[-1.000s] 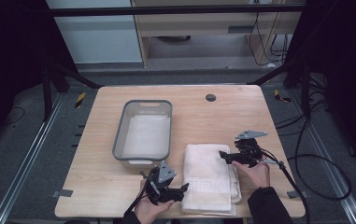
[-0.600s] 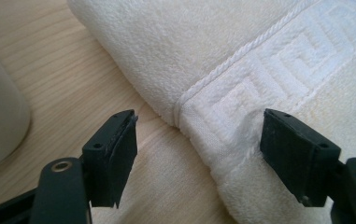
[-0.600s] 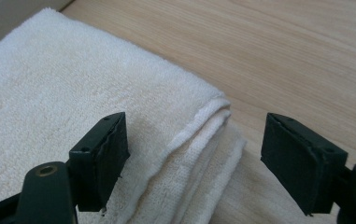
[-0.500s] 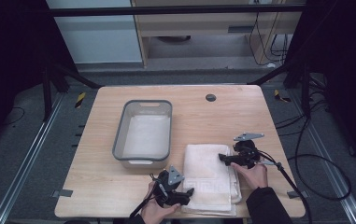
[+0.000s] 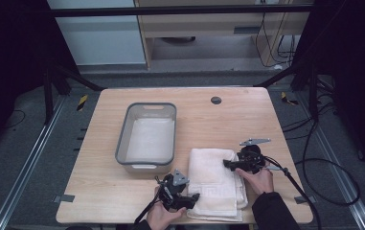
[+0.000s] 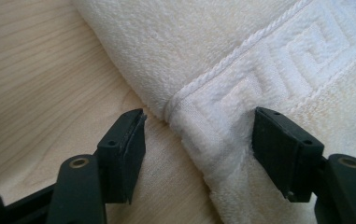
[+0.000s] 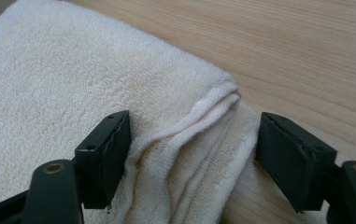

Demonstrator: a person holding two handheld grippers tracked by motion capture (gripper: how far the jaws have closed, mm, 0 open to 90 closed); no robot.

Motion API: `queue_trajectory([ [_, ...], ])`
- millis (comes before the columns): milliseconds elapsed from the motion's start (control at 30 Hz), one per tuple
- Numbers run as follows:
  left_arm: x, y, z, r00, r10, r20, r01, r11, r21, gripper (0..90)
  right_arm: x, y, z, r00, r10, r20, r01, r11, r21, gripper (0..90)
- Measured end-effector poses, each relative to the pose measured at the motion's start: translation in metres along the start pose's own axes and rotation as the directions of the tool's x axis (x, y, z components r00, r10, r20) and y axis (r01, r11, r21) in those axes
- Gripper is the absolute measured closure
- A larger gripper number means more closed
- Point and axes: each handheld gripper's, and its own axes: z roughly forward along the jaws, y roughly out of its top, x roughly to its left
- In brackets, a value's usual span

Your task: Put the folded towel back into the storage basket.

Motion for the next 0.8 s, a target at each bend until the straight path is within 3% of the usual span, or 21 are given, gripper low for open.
queue_trajectory([
  [367,-0.0015,0.0009,-0.0001,0.9991,-0.008,0.042,0.007,0.9999,0.011,49.1,-0.0006,-0.0019,0.0006,0.9959,0.07,-0.057,-0.07,0.997,0.014,42.6],
  [467,-0.0016,0.0012,0.0004,0.9978,-0.022,0.062,0.021,0.9997,0.011,54.5,-0.0007,-0.0016,0.0007,0.9912,0.097,-0.09,-0.095,0.995,0.023,51.8],
  [800,-0.0033,0.0025,-0.001,0.9953,-0.011,0.096,0.011,0.9999,0.003,72.1,0.0011,0.0006,-0.0031,0.9865,0.118,-0.114,-0.116,0.993,0.023,67.4],
])
